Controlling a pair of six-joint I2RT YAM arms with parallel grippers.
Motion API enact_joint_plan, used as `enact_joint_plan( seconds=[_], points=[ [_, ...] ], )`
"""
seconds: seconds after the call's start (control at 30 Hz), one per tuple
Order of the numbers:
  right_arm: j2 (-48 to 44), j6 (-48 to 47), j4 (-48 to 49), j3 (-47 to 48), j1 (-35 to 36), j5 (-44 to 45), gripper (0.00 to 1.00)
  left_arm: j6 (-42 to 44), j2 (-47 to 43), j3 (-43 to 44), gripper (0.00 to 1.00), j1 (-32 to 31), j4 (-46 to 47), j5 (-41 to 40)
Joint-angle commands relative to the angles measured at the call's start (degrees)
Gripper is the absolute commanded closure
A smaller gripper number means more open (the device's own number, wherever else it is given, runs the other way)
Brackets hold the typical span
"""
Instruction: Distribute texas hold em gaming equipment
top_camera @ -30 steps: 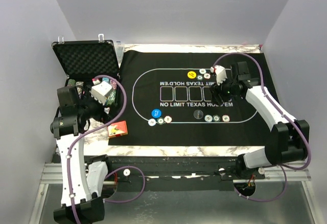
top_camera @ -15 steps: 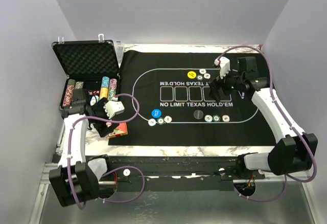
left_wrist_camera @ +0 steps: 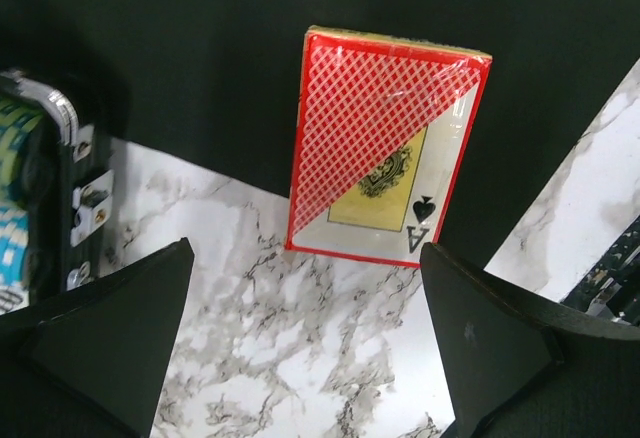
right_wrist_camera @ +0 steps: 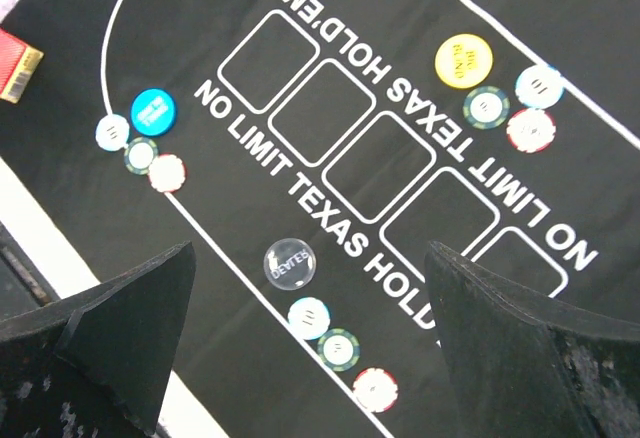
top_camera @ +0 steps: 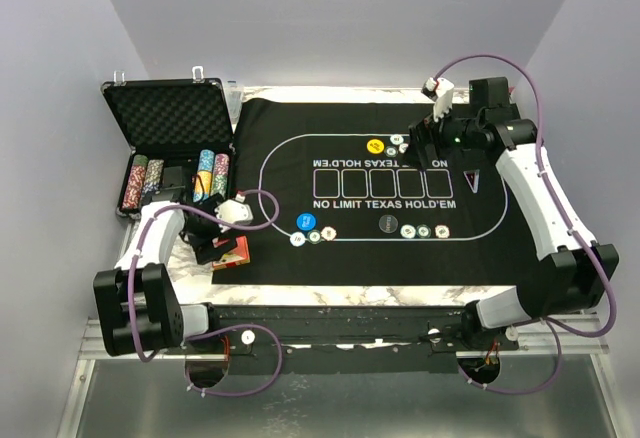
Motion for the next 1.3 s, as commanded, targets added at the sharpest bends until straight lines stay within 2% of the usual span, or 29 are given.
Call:
enact_joint_plan(
  seconds=[0.0, 0.43, 0.5, 0.6, 0.7, 0.87, 0.93, 1.03, 1.13, 1.27],
  points=[
    [0.7, 4.5, -3.5, 1.7, 0.1, -2.7, 0.0, -2.1, 2.3, -1.0, 0.01, -3.5, 1.5, -1.8],
    [1.4, 8.5, -3.7, 2.0, 0.1, -1.4, 0.0, -7.9, 5.8, -5.7, 0.01, -12.3, 5.4, -8.3],
    [0.9, 9.1, -3.3, 1.1, 0.1, -1.5, 0.01, -9.2, 6.2, -6.5, 0.1, -13.5, 6.4, -9.6],
    [-0.1, 10.9, -2.5, -0.4, 0.1, -1.4, 0.02, -12.2, 5.9, -6.3, 0.33, -14.6, 6.9, -9.7],
    [-1.7, 12.9, -0.9, -2.4, 0.1, -2.4, 0.02, -14.9, 3.8, -4.5, 0.51, -14.9, 4.9, -7.7],
    [-4.1, 24.5, 6.5, -7.3, 0.1, -4.9, 0.04, -26.0, 2.0, 2.2, 0.77, -17.9, -1.8, -4.3],
    [-3.9, 28.2, 8.1, -8.9, 0.2, -9.4, 0.09, -32.8, 2.4, 6.5, 0.84, -19.2, -3.8, -3.3],
    [-3.6, 39.5, 14.0, -12.0, 1.5, -11.1, 0.11, -44.1, 3.0, 12.0, 0.92, -20.8, -5.3, -1.9],
    [-3.3, 47.5, 21.5, -13.6, 5.9, -10.6, 0.12, -53.6, 4.0, 16.4, 0.92, -22.4, -5.7, -0.9],
    [0.5, 52.0, 25.5, -12.0, 13.3, -9.9, 0.12, -63.6, 5.4, 20.4, 0.92, -26.3, -5.9, -0.5]
  ],
)
